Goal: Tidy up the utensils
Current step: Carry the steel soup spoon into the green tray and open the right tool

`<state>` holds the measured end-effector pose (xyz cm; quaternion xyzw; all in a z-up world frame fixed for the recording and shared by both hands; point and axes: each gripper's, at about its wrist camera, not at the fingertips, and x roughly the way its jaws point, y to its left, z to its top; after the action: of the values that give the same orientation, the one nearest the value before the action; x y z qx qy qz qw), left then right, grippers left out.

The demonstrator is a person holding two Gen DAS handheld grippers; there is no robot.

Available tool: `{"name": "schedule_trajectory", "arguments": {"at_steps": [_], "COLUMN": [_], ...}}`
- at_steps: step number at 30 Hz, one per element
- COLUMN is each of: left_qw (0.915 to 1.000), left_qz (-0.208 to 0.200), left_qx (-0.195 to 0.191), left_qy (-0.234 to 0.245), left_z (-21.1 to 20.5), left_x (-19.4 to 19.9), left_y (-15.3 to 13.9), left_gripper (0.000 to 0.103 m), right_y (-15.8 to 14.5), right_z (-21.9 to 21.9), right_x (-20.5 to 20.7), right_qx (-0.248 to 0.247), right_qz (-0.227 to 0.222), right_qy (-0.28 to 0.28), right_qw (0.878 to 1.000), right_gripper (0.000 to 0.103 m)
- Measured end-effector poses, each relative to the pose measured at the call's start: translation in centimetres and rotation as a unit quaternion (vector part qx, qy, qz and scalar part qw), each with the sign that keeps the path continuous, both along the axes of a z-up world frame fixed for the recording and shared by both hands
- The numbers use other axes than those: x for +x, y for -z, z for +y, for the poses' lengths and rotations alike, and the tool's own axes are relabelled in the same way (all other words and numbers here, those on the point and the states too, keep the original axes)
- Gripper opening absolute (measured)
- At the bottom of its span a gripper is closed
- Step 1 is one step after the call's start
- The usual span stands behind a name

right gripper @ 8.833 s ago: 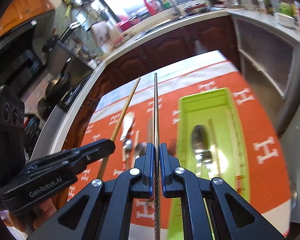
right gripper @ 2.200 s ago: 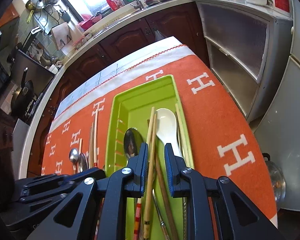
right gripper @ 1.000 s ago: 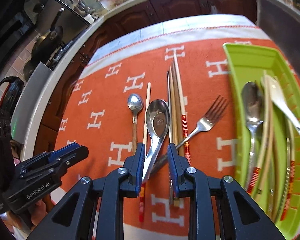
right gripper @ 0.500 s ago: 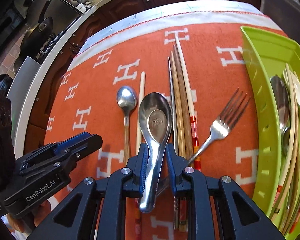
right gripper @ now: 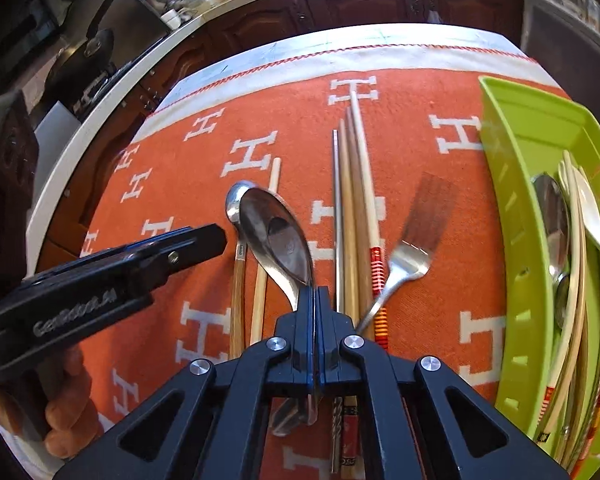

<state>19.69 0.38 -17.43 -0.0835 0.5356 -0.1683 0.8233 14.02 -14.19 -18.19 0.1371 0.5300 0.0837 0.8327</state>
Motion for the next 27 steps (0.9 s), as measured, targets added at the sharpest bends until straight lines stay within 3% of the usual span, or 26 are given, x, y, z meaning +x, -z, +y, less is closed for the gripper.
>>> {"name": "schedule_trajectory", "arguments": {"at_steps": [4,11,12,14,18,27], "left_qw": [1.0,0.9994,0.9993,0.9992,0.999,0.998], "left_qz": [0.003,-0.025,-0.03,-0.036,-0.036,-0.033], "left_qx": [0.004,0.021,0.023,0.017,0.025,-0.028], "left_qy": [0.005,0.005,0.004,0.008,0.003,0.046], "left_z": [-1.1,-2.6,-2.7,-3.0,-3.2,-4.6], "left_x": [0.5,1.0,1.0,1.0,0.7,-2.8], "left_y": [0.6,0.8,0.8,1.0,0.8,-5.5], "left_gripper": [0.025,0.024,0.013,0.001,0.001,0.001], "right_y": [-0.5,-2.1,-2.4,-2.9,-3.9,-6.9], "right_z": [-1.5,-4.0,-4.3,-4.7,-5.8,-11.1], "right_x": [-0.4,-0.8,-0.9,-1.0,-1.3,-4.7], "right_qx": [0.021,0.051,0.053,0.058,0.068,0.084], "right_qz": [-0.002,-0.021,-0.025,-0.03,-0.04,-0.074], "right_qy": [0.017,0.048,0.051,0.056,0.068,0.117], "right_qw": [1.0,0.997,0.997,0.996,0.995,0.987], "right_gripper": [0.0,0.0,0.0,0.0,0.0,0.0]}}
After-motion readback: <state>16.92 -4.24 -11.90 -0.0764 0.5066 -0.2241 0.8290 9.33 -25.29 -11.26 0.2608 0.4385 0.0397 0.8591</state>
